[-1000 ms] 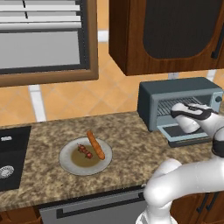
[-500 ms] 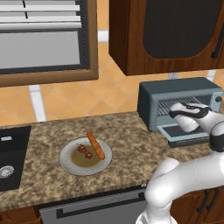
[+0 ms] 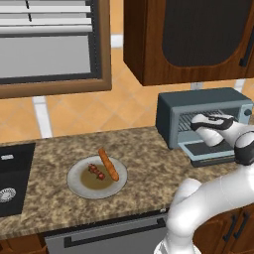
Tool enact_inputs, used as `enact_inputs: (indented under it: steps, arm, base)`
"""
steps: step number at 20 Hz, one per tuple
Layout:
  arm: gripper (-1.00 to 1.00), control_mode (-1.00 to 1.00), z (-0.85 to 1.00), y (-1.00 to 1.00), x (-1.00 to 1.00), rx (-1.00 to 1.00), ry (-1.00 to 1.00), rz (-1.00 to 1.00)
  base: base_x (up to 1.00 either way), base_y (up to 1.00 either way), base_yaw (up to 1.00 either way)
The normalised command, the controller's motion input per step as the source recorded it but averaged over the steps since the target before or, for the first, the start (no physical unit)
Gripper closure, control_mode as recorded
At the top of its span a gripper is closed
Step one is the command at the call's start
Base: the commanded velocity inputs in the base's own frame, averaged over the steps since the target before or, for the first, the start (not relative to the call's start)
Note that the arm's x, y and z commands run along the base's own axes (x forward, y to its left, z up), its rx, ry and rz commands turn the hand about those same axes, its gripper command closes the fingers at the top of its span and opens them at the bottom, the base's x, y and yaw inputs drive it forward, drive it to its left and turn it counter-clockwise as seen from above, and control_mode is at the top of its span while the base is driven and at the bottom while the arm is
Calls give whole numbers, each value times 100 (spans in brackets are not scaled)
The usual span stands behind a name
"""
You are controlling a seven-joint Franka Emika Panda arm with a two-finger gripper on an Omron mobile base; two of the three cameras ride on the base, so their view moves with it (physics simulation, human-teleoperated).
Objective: Pick up the kebab skewer and baguette bread, and place them inside the toaster oven. Close the toaster oven door and start by setting the timer.
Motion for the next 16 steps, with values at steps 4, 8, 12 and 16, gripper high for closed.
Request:
enact_inputs:
  steps: [4, 8, 12, 16]
  arm:
    - [-100, -100, -53, 0, 0, 0, 2, 0]
    - [-100, -100, -72, 0, -29, -2, 14, 0]
    - [-100, -100, -98, 0, -67, -3, 8, 0]
    - [-100, -100, -100, 0, -94, 0, 4, 0]
  base:
    - [0, 0, 0]
    - [0, 0, 0]
    - [0, 0, 0]
    - [0, 0, 0]
